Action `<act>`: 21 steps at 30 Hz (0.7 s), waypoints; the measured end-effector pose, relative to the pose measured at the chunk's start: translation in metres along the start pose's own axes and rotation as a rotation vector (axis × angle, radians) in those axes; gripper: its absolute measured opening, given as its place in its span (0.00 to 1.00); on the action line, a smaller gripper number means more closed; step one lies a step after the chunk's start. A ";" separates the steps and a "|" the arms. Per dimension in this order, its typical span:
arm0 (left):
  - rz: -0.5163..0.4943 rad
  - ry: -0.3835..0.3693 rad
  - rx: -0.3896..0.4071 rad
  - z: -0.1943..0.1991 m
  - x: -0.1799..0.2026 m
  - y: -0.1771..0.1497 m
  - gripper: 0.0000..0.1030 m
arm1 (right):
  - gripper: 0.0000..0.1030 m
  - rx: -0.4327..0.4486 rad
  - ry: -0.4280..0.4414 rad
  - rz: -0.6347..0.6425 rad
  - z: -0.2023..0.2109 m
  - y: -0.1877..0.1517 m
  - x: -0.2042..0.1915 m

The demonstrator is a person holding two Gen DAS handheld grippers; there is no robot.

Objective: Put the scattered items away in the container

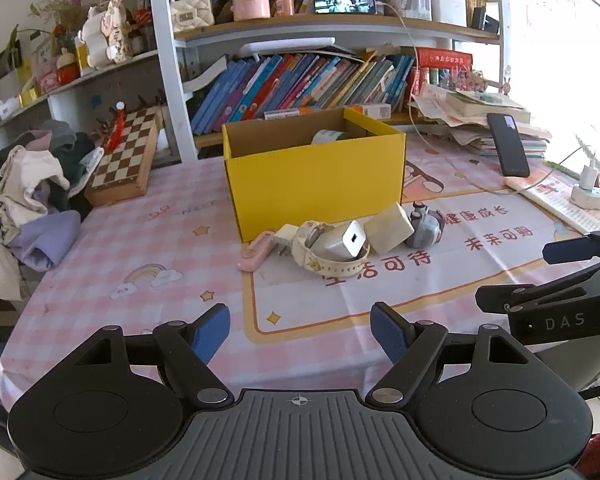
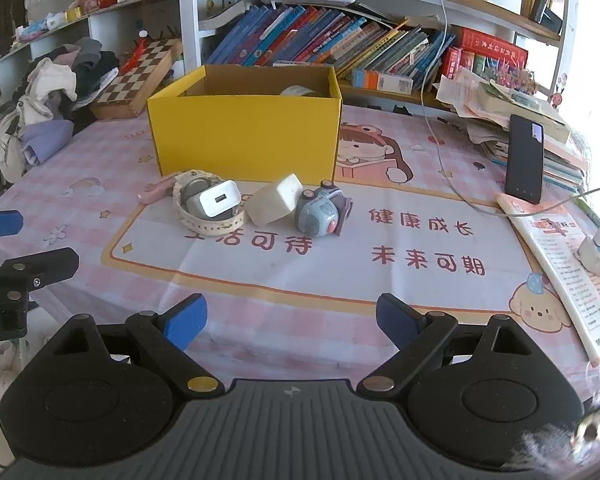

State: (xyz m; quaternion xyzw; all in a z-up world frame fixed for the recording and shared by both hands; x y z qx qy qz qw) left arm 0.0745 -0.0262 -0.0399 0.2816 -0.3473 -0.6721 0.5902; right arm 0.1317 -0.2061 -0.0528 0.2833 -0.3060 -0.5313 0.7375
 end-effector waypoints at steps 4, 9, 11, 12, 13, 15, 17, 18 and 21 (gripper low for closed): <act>-0.014 -0.002 -0.005 -0.002 0.002 0.003 0.77 | 0.89 -0.005 0.013 0.006 -0.004 0.003 -0.001; -0.025 -0.004 -0.010 -0.007 0.003 0.004 0.77 | 0.89 -0.014 0.023 0.011 -0.011 0.006 -0.003; -0.020 0.000 -0.018 -0.010 0.001 0.004 0.77 | 0.89 -0.020 0.021 0.007 -0.013 0.007 -0.002; -0.013 0.000 -0.022 -0.011 0.000 0.004 0.77 | 0.89 -0.022 0.019 0.005 -0.014 0.007 -0.002; -0.007 -0.002 -0.023 -0.011 -0.001 0.004 0.77 | 0.89 -0.023 0.017 0.004 -0.015 0.008 -0.002; 0.000 -0.003 -0.023 -0.012 -0.002 0.004 0.77 | 0.89 -0.022 0.015 0.005 -0.015 0.009 -0.001; 0.002 -0.003 -0.023 -0.012 -0.002 0.005 0.77 | 0.89 -0.021 0.014 0.007 -0.016 0.010 -0.002; 0.001 -0.003 -0.024 -0.012 -0.002 0.005 0.78 | 0.89 -0.021 0.013 0.008 -0.016 0.010 -0.002; -0.005 -0.005 -0.022 -0.014 -0.001 0.005 0.83 | 0.89 -0.024 0.013 0.010 -0.017 0.010 -0.002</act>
Point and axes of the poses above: each gripper's, at about its wrist camera, not at the fingertips, and z roughly against the way its jaws point, x to its right, y to its top, the point moved 4 cm from there along -z, roughly the way its jaws point, and after that the axes turned 12 degrees about -y, right-handed, at the moved point
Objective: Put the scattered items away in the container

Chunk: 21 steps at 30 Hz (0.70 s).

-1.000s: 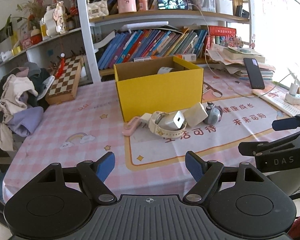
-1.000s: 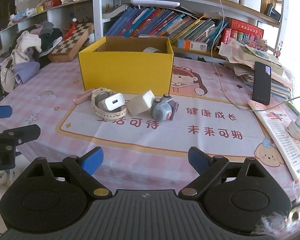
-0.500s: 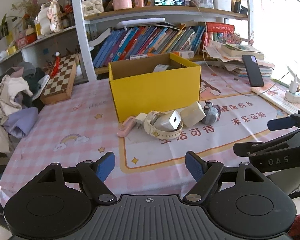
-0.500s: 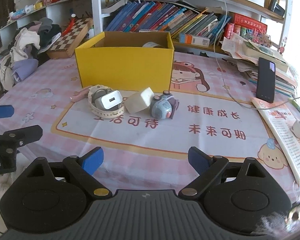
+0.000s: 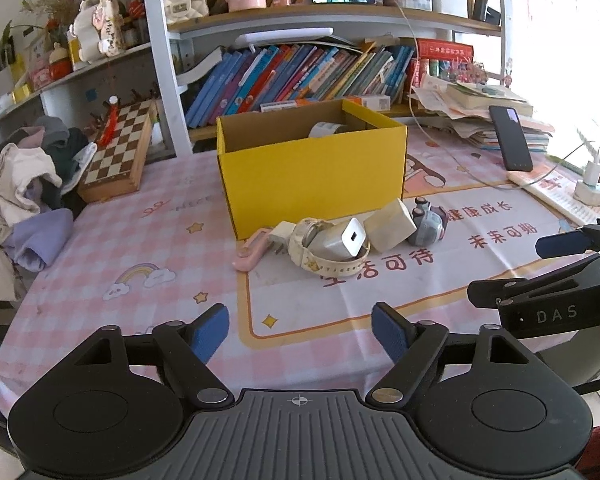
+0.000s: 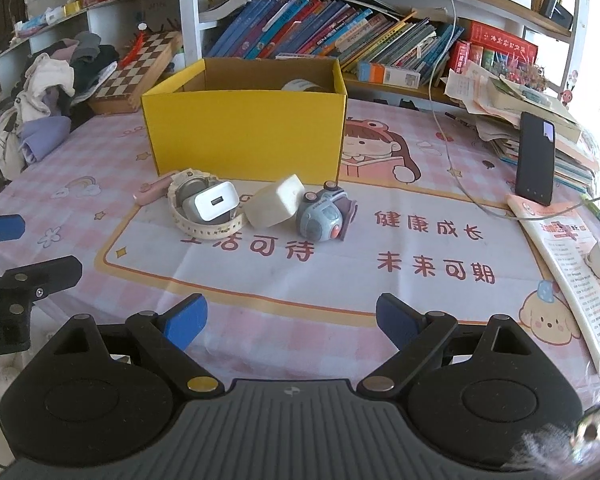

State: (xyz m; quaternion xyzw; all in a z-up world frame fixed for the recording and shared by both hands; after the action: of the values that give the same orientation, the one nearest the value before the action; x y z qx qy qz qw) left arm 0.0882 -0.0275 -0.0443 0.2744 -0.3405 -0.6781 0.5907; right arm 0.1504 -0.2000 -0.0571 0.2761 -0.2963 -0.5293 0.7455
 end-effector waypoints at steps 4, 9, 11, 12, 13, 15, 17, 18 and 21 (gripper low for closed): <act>-0.003 -0.003 -0.002 -0.001 0.000 -0.001 0.84 | 0.89 -0.006 -0.001 0.001 -0.002 0.000 -0.001; 0.004 0.002 -0.012 -0.001 -0.002 -0.004 0.88 | 0.89 -0.014 0.001 0.005 -0.004 0.001 -0.003; 0.006 0.006 -0.013 -0.001 -0.003 -0.004 0.89 | 0.89 -0.014 0.002 0.000 -0.004 0.002 -0.003; 0.006 0.009 -0.013 -0.001 -0.003 -0.004 0.89 | 0.89 -0.015 0.002 -0.005 -0.005 0.003 -0.003; 0.006 0.011 -0.013 -0.001 -0.004 -0.004 0.89 | 0.89 -0.017 0.002 -0.010 -0.006 0.003 -0.002; 0.006 0.012 -0.012 -0.001 -0.004 -0.003 0.90 | 0.89 -0.023 0.004 -0.017 -0.008 0.004 -0.002; 0.005 0.010 -0.010 -0.002 -0.004 -0.002 0.91 | 0.89 -0.027 0.006 -0.015 -0.009 0.004 -0.003; 0.004 0.009 -0.011 -0.003 -0.004 -0.002 0.91 | 0.89 -0.026 0.008 -0.011 -0.010 0.005 -0.003; 0.002 0.006 -0.012 -0.006 -0.004 -0.001 0.91 | 0.89 -0.023 0.011 -0.001 -0.010 0.006 -0.005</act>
State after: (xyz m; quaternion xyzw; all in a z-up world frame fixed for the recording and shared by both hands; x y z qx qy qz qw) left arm 0.0928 -0.0242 -0.0485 0.2726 -0.3347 -0.6788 0.5941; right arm 0.1604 -0.1929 -0.0607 0.2709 -0.2859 -0.5316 0.7499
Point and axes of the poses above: each gripper's, at about its wrist camera, not at the fingertips, and z roughly against the way its jaws point, x to its right, y to its top, the point moved 4 cm from there along -z, roughly the way its jaws point, and after that the axes turned 12 degrees about -y, right-handed, at the moved point
